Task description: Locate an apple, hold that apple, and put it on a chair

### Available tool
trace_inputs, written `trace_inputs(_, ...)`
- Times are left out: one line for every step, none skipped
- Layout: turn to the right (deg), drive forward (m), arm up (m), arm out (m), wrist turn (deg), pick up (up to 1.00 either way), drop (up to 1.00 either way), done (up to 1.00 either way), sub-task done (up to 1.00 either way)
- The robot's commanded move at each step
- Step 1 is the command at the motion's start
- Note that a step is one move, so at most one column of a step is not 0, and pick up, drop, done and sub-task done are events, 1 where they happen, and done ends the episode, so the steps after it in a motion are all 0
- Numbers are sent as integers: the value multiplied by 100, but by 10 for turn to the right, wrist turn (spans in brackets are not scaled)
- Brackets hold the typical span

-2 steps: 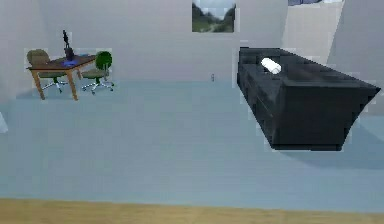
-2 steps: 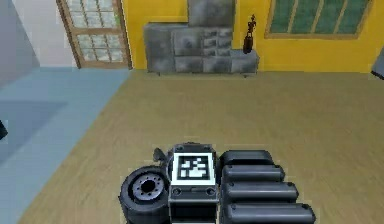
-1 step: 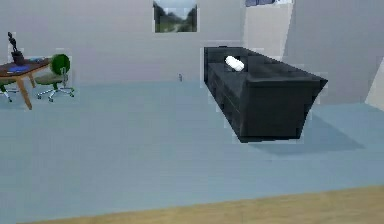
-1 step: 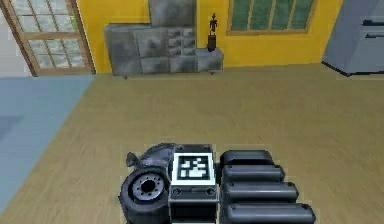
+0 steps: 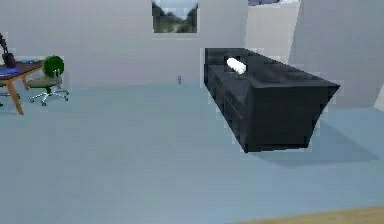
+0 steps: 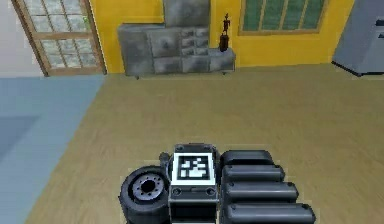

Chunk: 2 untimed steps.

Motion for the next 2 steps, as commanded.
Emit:
trace_inputs(-360, 0, 0, 0, 0, 0, 0, 0, 0)
trace_inputs(0, 15, 0, 0, 0, 0, 0, 0, 0)
